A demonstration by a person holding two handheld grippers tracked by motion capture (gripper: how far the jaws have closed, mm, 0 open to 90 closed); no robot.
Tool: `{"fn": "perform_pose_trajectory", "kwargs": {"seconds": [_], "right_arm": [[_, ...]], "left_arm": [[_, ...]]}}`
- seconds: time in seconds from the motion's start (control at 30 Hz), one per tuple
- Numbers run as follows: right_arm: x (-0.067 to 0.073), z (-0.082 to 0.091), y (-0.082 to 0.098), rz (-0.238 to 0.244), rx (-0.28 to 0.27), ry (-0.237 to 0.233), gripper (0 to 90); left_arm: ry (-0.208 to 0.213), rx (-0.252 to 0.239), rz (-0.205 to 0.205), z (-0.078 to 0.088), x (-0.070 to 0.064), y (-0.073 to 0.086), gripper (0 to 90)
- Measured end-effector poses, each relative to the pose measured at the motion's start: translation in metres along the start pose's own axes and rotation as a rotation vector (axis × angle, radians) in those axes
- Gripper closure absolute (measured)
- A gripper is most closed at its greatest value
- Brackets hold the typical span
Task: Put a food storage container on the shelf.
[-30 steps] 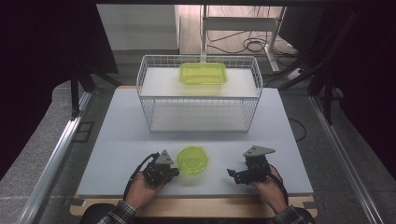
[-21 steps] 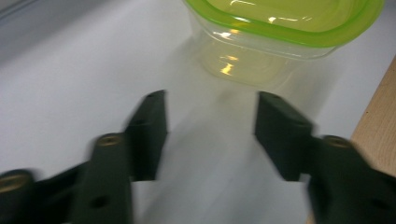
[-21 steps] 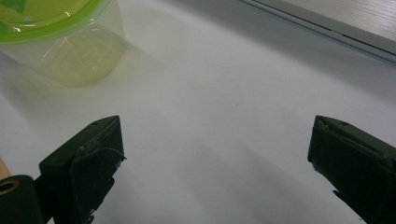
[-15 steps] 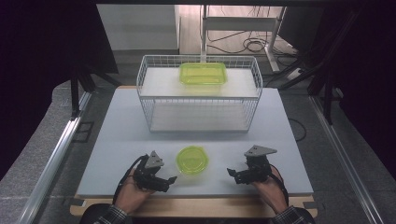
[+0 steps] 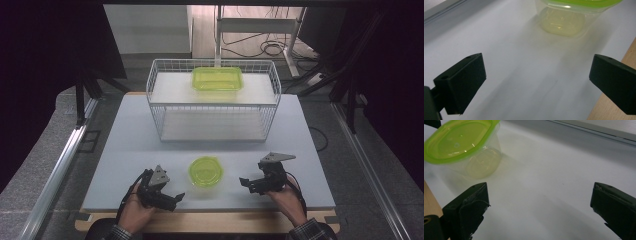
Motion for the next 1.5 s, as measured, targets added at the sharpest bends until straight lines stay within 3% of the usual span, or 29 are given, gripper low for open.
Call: {"fn": "perform_pose_trajectory", "kwargs": {"seconds": [0.13, 0.17, 0.3, 0.4, 0.47, 0.63, 0.9, 1.13, 1.2, 1.37, 1.5], "right_arm": [[0.005, -0.003, -0.009, -0.070, -0.013, -0.051, 1.3], [0.008, -0.004, -0.014, -0.106, -0.024, -0.092, 1.4], [0.010, -0.006, -0.019, -0.134, -0.016, -0.126, 3.8], [0.012, -0.009, -0.025, -0.165, -0.006, -0.163, 10.5], [0.013, -0.010, -0.026, -0.169, 0.000, -0.170, 12.6], [0.016, -0.019, -0.036, -0.161, 0.019, -0.221, 28.5], [0.023, -0.027, -0.049, -0.171, 0.017, -0.282, 38.3], [0.028, -0.038, -0.056, -0.220, 0.040, -0.346, 47.8], [0.032, -0.043, -0.058, -0.251, 0.049, -0.388, 52.0], [0.034, -0.051, -0.058, -0.269, 0.065, -0.419, 57.9], [0.037, -0.056, -0.060, -0.317, 0.067, -0.482, 63.1]], "left_arm": [[0.003, 0.009, 0.001, 0.001, 0.001, 0.003, 0.7], [0.006, 0.019, -0.008, 0.001, 0.000, 0.005, 0.7], [0.011, 0.028, -0.020, 0.000, -0.002, 0.007, 0.7], [0.009, 0.030, -0.025, 0.001, -0.001, 0.008, 0.7], [0.008, 0.031, -0.019, 0.001, 0.000, 0.008, 0.8], [0.005, 0.027, -0.012, 0.003, 0.002, 0.009, 1.2], [0.005, 0.036, -0.015, 0.001, 0.001, 0.011, 1.4], [0.000, 0.027, -0.017, 0.002, 0.003, 0.010, 1.4], [0.002, 0.030, -0.021, 0.001, 0.003, 0.011, 1.4], [0.002, 0.035, -0.034, 0.000, 0.002, 0.012, 1.4], [0.001, 0.041, -0.046, -0.001, 0.001, 0.012, 1.4]]}}
Point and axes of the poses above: each handheld gripper's, and its own axes: z roughly backward along the jaws, y roughly out of its underside, x roughly to its left, the point moved 10 cm from there along -z, roughly forward along the jaws, and after that the axes turned 5 degrees about z, right-handed, at the moved point
